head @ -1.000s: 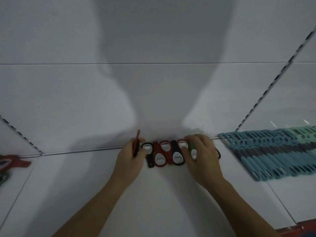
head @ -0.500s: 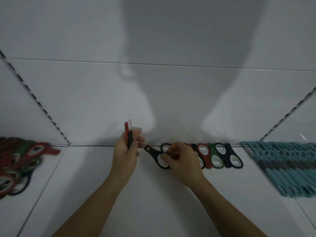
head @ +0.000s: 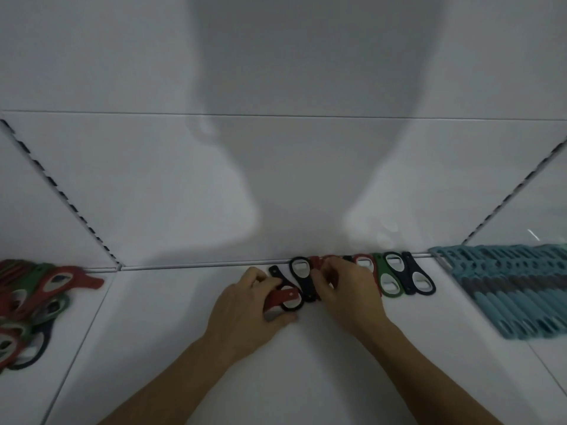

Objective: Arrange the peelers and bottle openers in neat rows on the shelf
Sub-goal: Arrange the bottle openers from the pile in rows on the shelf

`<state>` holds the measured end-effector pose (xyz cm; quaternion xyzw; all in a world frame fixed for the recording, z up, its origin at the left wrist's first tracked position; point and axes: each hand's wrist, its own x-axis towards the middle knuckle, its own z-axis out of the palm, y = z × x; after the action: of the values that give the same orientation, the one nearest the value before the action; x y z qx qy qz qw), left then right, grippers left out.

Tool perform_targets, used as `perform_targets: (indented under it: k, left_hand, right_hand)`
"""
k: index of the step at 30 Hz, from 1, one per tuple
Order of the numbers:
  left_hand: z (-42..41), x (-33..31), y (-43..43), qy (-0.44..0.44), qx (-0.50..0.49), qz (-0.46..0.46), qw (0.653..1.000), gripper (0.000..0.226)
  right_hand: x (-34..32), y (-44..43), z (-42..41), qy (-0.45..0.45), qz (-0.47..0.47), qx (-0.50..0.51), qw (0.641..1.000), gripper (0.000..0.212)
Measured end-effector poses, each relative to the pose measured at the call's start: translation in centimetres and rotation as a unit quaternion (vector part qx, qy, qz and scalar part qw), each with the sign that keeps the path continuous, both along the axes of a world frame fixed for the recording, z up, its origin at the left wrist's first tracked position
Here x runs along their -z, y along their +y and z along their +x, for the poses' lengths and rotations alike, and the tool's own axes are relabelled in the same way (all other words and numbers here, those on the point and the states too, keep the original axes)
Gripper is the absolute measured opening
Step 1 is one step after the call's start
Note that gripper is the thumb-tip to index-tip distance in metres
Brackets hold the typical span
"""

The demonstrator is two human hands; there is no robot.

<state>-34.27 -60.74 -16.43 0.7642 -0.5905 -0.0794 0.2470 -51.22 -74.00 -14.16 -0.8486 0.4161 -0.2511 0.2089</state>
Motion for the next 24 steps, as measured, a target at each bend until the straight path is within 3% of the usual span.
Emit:
perform_targets:
  k: [4,7,19,22,24]
  left_hand:
    - [0.1,0.0,-0.4,-0.017,0.002,-0.034,0.999,0.059]
    - [0.3,0.1,-1.0,-0.026,0.021,-0.031,0.999,0.049]
    - [1.8,-0.6,-1.6,-0.009,0.091,0.027,0.995,0.053]
    - [2.2,-1.1,-1.4,0.032,0.1,0.032,0.994,0.057]
    - [2.4,-1.7,-1.0,0.116,0.087,0.005,0.989,0.06]
  right_hand:
    - [1.0,-1.0,-1.9,0.026,-0.079,0.015,0.996,0.008]
    - [2.9,-0.7,-2.2,0.076,-0.135,0.024,0.988,0.028]
    - [3.0,-0.4,-2.1,0.129,-0.139,0.008,0.982,0.031]
    - [1.9,0.4,-2.0,0.113,-0.141,-0.002,0.984,0.035]
    - [0.8,1.1,-1.6,0.043,-0.138,-0.046,0.988,0.036]
